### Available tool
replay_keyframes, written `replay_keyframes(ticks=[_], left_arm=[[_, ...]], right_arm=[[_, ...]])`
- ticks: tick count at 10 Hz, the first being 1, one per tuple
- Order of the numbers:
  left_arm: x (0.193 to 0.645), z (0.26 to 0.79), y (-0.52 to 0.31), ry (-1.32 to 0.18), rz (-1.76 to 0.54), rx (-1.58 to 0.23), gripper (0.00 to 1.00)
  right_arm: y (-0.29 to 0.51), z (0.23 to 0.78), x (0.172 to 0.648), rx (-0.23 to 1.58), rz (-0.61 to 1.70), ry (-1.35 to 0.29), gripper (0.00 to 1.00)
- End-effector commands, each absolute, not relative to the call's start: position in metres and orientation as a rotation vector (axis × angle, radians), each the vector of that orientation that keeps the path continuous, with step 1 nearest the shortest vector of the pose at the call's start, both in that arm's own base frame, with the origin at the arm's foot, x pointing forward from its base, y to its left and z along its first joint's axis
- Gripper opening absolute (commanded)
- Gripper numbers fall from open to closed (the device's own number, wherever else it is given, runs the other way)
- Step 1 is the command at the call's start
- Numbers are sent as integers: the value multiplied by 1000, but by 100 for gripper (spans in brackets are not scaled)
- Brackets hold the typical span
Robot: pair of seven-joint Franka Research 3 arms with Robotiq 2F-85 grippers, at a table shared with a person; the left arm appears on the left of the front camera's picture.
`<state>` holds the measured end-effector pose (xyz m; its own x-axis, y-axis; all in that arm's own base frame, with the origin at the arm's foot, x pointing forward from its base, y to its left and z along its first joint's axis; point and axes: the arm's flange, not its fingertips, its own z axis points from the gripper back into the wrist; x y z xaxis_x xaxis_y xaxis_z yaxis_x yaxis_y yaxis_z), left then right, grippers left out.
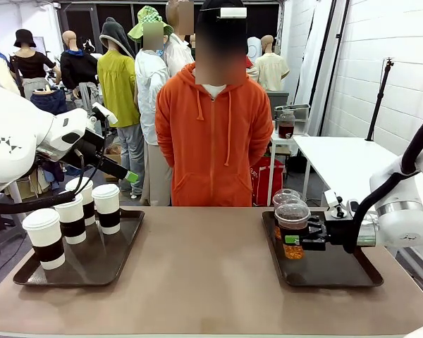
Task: Distribute the coffee onto the tray.
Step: Pick up another iced Americano from the middle of the table and place it on the right Handle tray.
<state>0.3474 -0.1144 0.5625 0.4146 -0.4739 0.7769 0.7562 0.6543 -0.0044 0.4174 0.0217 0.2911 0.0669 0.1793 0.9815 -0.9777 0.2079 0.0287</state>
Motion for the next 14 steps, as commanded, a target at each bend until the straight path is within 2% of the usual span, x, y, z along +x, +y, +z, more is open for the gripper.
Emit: replay_keyframes(ticks=[1, 14], left_arm=[[348, 562, -113, -827, -797, -397, 100], [348, 562, -113, -827, -797, -397, 100]], right_arm=[[14, 286, 417, 982, 1158, -1202, 65], [-2, 234, 431, 1029, 1001, -1177, 65]])
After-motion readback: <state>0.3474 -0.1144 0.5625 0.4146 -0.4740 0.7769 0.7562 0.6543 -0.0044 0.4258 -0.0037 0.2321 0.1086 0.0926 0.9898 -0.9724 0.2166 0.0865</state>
